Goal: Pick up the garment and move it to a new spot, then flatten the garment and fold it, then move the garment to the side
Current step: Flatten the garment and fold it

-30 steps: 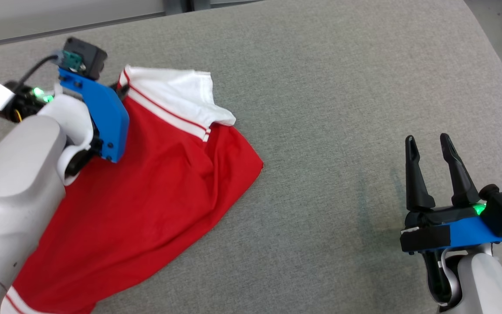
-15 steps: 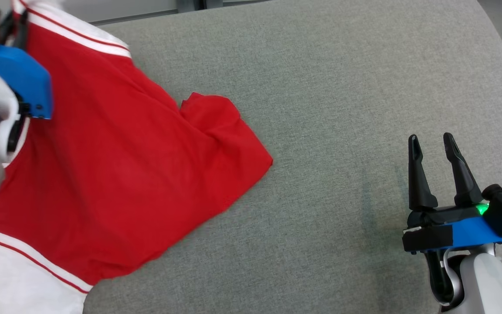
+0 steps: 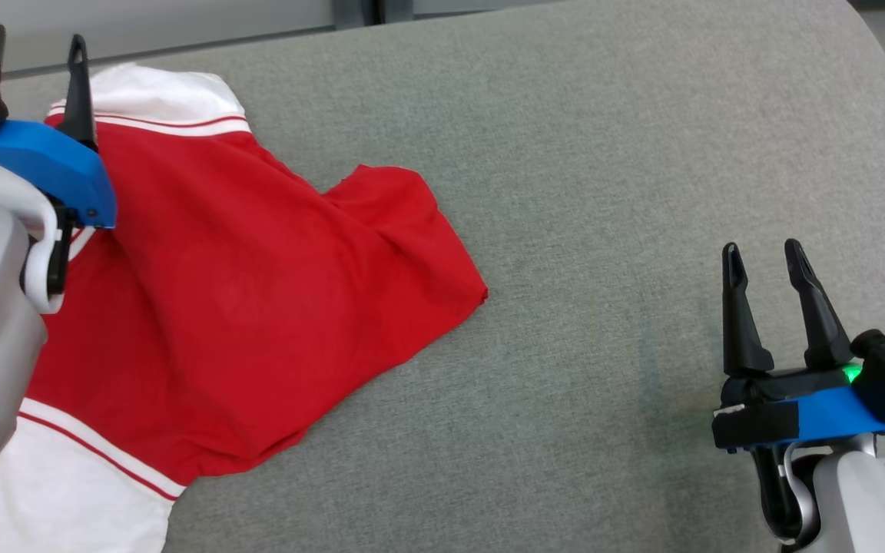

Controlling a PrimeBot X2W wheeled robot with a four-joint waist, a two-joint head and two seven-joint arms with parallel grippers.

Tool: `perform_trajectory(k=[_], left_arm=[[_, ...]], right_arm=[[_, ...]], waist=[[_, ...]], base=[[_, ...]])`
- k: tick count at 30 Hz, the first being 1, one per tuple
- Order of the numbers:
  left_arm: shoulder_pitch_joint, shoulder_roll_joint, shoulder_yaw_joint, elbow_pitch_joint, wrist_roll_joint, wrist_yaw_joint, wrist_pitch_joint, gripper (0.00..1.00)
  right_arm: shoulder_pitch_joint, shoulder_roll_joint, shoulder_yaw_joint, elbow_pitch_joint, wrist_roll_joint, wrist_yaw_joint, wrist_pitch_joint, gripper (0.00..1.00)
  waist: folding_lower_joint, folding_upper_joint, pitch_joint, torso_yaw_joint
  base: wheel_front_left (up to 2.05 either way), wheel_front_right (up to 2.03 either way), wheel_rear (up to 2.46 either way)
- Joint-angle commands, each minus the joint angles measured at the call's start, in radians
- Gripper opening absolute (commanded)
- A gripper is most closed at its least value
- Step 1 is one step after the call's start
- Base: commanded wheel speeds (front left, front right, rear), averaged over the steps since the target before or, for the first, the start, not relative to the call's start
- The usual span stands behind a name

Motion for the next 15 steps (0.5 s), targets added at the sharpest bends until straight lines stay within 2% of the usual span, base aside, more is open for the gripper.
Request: perform_trajectory(k=[1,8,15], left_arm=[[0.019,-0.004,0.020,-0.018,-0.004,0.009,-0.007,1.00],[0.186,-0.022,0.202,-0.307,0.084,0.064,-0.008,1.00],[0.429,-0.082,0.376,-0.553,0.195,0.096,-0.008,1.00]], right_arm=[[0.017,-0.001,-0.002,0.003,-0.004,0.002,-0.004,1.00],[0.038,-0.001,-0.003,0.007,-0.011,0.002,-0.004,1.00],[0.064,-0.001,-0.005,0.009,-0.026,0.002,-0.004,1.00]], waist=[[0.0000,0.0000,-0.009,0.006],[0.0000,0.0000,-0.061,0.059],[0.0000,0.0000,-0.110,0.117]], base=[[0.00,0.00,0.00],[0.00,0.00,0.00],[0.00,0.00,0.00]])
